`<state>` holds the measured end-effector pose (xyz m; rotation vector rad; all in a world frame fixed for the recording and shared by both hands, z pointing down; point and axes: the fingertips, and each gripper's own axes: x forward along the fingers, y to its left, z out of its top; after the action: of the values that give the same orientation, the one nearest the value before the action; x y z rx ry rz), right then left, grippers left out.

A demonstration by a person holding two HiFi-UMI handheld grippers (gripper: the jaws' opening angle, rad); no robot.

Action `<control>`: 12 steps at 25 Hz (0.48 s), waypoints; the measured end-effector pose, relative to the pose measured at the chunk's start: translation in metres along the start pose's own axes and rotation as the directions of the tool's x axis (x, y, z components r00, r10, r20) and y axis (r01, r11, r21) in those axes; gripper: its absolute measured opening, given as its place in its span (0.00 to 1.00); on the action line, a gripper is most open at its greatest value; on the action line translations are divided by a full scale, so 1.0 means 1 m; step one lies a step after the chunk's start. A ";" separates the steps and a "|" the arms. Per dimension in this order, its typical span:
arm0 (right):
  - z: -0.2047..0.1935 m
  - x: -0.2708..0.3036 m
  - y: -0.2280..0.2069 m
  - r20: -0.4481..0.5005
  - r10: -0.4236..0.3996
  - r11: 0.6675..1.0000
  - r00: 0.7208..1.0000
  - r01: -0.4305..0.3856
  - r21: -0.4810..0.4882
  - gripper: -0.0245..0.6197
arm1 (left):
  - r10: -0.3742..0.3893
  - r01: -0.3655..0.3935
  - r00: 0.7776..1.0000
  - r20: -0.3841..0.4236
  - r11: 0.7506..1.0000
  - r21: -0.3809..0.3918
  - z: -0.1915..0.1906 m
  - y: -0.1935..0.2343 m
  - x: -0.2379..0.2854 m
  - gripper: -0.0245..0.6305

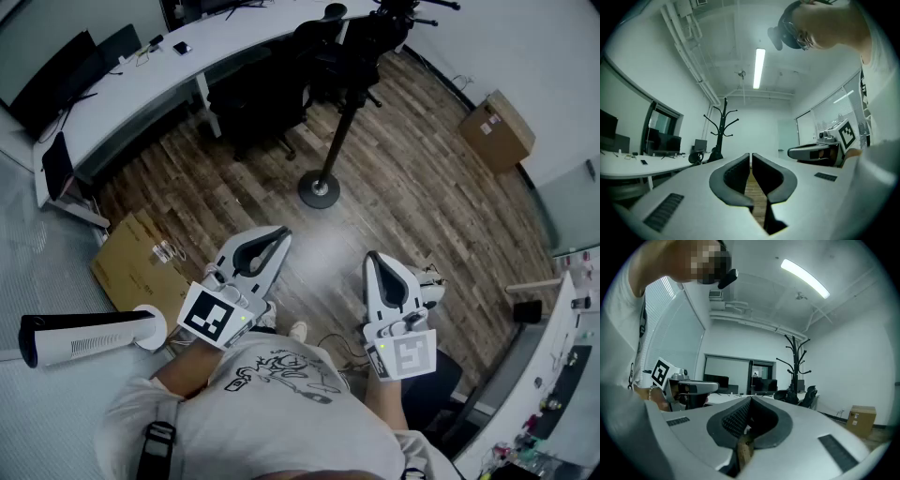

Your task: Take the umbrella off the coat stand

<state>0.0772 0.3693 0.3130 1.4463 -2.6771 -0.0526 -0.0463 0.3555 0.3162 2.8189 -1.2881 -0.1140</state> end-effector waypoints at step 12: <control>0.005 0.037 0.016 0.011 -0.008 0.999 1.000 0.008 0.035 0.05 | 0.028 -0.028 1.000 -0.002 0.999 0.020 0.004 0.043 -0.017 0.09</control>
<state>0.0434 0.3470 0.3121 1.4709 -2.6939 -0.0149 -0.0900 0.3400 0.3158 2.8150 -1.3354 -0.0974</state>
